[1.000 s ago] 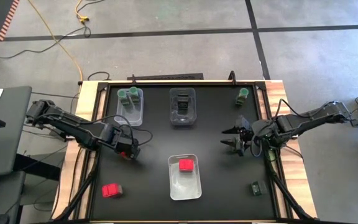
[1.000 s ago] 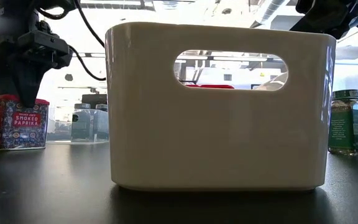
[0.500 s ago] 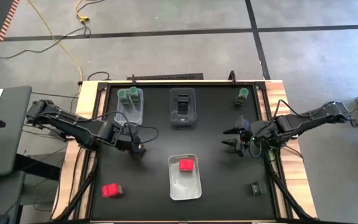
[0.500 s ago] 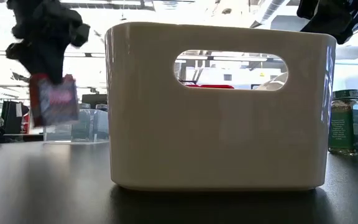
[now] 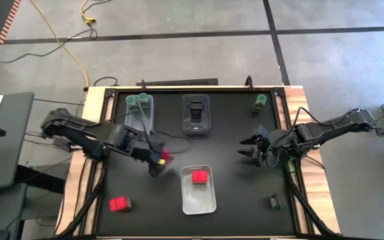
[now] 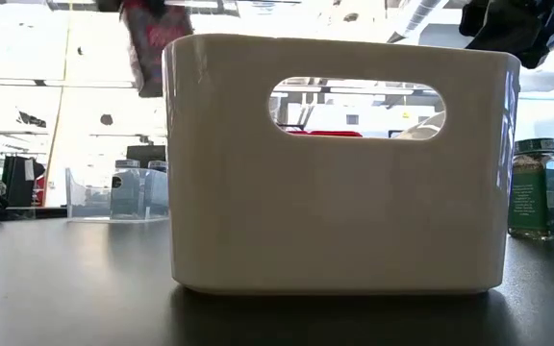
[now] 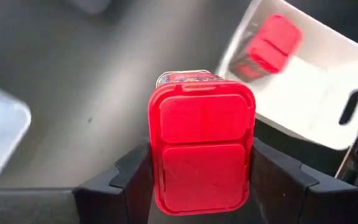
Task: Sort spices by type
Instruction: Put the top red seasoning can into the white bin
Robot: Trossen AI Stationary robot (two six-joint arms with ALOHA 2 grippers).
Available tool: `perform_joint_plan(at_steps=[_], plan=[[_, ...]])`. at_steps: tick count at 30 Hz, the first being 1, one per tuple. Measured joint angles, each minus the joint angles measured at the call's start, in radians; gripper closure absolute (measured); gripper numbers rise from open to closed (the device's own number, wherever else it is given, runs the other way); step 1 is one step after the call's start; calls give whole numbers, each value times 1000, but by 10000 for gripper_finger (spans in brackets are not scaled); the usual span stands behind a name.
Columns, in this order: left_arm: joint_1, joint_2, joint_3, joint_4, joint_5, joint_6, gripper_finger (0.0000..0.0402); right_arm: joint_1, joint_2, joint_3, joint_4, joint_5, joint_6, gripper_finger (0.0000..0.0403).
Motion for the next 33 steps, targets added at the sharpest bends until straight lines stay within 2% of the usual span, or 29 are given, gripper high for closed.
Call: perform_joint_plan(at_steps=[7,13,18,22,33], plan=[[-61,269,370,-49,0,169,192,0,0,0,-7,0,2,137],[-94,437,553,-45,-1,208,192,0,0,0,-30,0,1,137],[-126,554,625,-3,-1,279,192,0,0,0,-99,0,-1,137],[-138,634,656,43,38,337,192,0,0,0,-169,0,-5,137],[-92,759,680,21,135,338,192,0,0,0,-179,0,33,137]])
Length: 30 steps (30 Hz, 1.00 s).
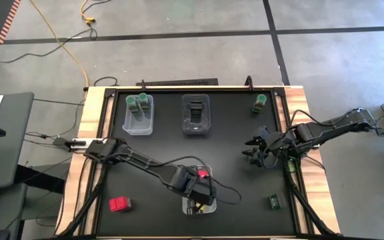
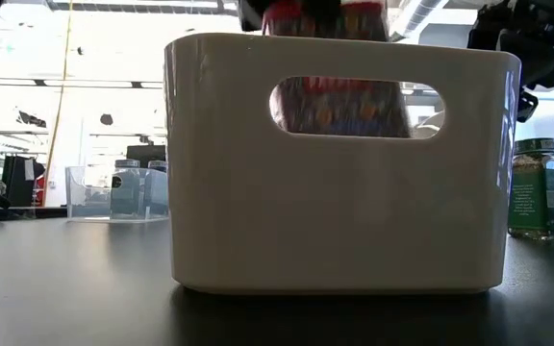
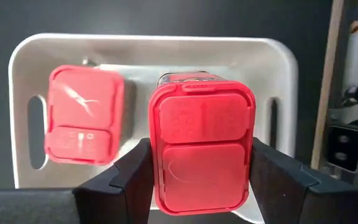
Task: Sort spices by type
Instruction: Put the top red seasoning can into the white bin
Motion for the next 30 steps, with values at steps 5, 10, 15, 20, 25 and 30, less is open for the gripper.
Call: perform_joint_plan(at_steps=[5,10,15,20,25,30], plan=[[36,3,-6,-17,6,7,192,0,0,0,-1,0,0,137],[55,3,-5,-16,21,39,192,0,0,0,-3,0,1,137],[45,3,-6,-5,36,73,192,0,0,0,-3,0,1,137],[38,3,-6,-4,37,89,192,0,0,0,-3,0,1,137],[38,37,-9,-19,36,79,192,0,0,0,-4,0,1,137],[40,66,-10,-27,44,70,192,0,0,0,-5,0,3,137]])
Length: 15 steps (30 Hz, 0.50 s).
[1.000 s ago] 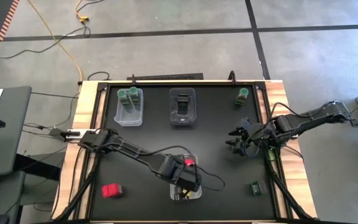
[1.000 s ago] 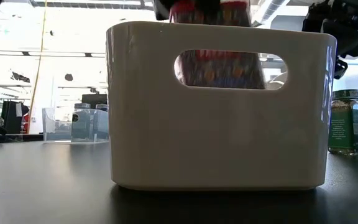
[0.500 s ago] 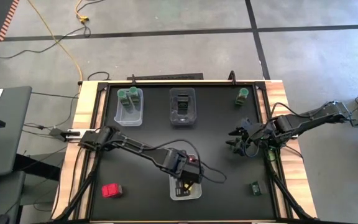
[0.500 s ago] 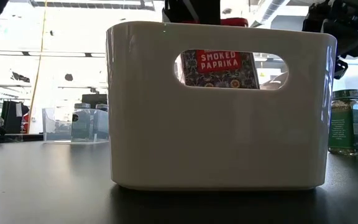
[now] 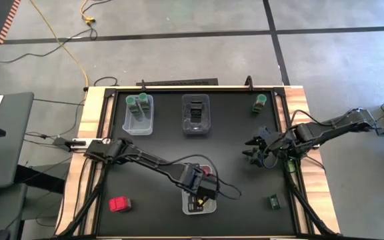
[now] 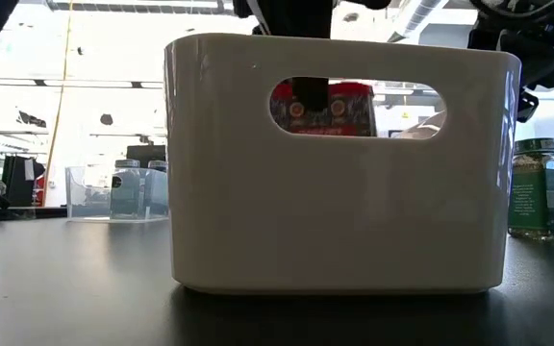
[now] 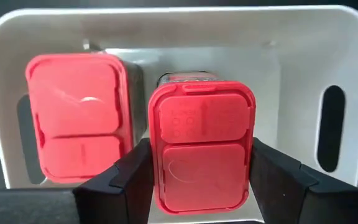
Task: Sort spices by type
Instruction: Put the top red seasoning can into the white bin
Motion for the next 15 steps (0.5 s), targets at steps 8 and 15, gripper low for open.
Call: perform_joint_plan(at_steps=[8,15], plan=[[1,1,0,-17,-1,-4,184,0,0,0,0,0,0,137],[1,2,0,-3,-4,14,147,0,0,0,0,0,-1,137]])
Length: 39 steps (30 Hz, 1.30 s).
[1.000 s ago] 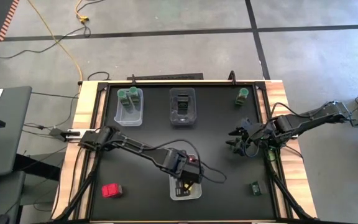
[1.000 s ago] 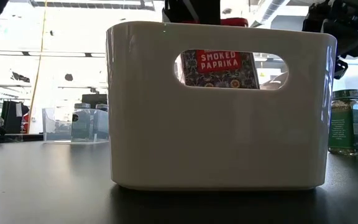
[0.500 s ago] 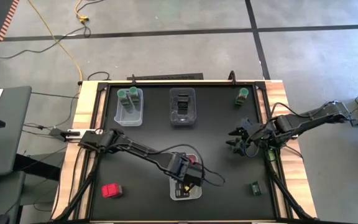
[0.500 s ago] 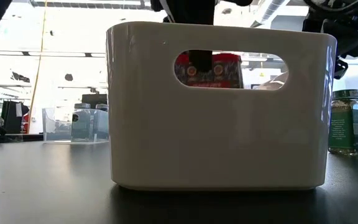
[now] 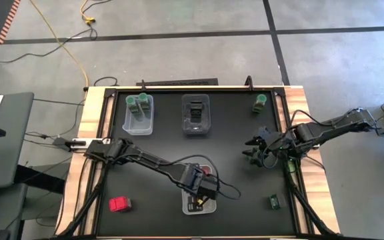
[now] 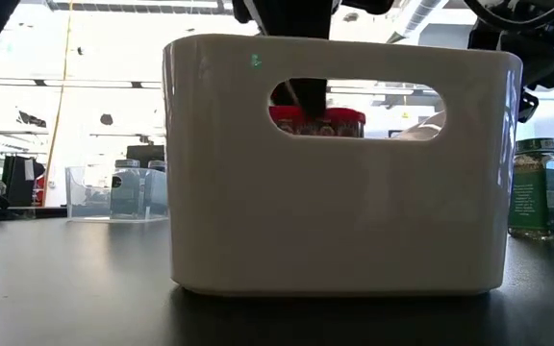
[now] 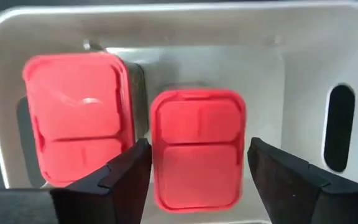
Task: Sort spices by type
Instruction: Put the top red seasoning can into the white bin
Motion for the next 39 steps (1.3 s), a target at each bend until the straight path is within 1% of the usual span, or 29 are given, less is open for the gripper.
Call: perform_joint_plan(at_steps=[5,20,28,39], plan=[[1,0,0,31,0,-13,146,0,0,0,0,0,-2,137],[3,0,0,30,0,4,144,0,0,0,0,0,-1,137],[3,-4,0,29,0,-26,144,0,0,0,0,0,-1,137],[3,-5,69,-5,-12,-36,144,0,0,0,0,0,0,137]])
